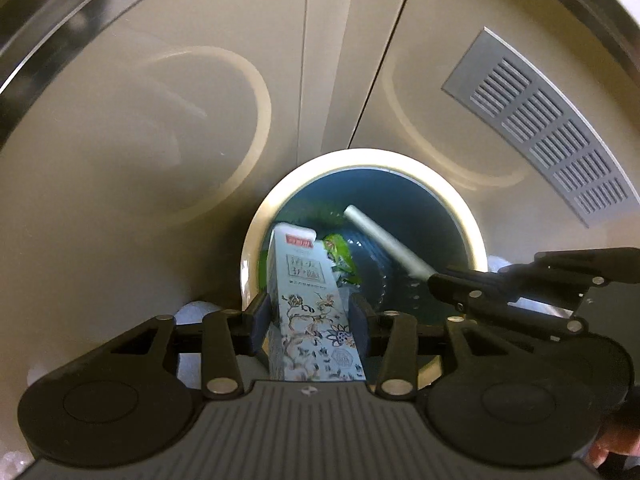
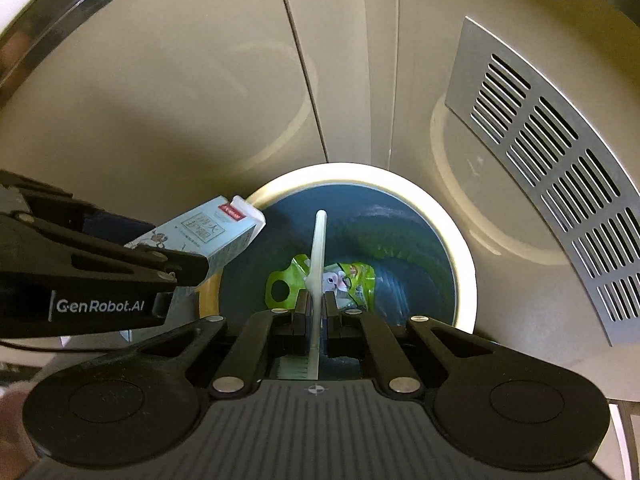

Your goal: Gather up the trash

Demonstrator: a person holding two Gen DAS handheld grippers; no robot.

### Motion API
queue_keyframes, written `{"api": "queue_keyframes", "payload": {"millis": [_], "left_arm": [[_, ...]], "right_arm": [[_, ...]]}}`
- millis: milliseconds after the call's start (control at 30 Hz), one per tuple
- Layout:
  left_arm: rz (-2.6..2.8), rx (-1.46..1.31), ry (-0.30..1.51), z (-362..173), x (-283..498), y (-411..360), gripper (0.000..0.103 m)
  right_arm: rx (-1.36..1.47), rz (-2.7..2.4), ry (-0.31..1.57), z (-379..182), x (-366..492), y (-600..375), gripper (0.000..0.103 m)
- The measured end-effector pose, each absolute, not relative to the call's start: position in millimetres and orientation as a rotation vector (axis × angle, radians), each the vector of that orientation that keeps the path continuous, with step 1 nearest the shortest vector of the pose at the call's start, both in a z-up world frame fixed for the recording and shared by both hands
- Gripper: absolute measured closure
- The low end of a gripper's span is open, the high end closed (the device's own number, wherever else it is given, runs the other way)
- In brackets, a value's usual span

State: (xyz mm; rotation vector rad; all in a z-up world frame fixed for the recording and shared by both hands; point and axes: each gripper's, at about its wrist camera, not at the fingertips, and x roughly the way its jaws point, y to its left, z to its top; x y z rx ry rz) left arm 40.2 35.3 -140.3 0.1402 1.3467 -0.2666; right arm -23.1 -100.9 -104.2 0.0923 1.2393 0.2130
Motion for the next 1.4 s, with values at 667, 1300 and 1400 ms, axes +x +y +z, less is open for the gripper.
{"api": "queue_keyframes", "payload": {"millis": [667, 1300, 1400], "left_arm": [[-0.174, 0.064, 1.209, -77, -34, 64, 0.0], [-0.162, 0.151, 1.021, -29, -76, 60, 0.0], [-0.167, 0.157, 1.01, -27, -79, 62, 0.0]], "right_arm": [[0.058, 0.165, 1.018, -1, -107, -120, 0.038], [0.004, 0.166, 0.91, 7, -134, -114, 0.029], [0.007, 0.163, 0.907, 8, -135, -114, 0.028]]}}
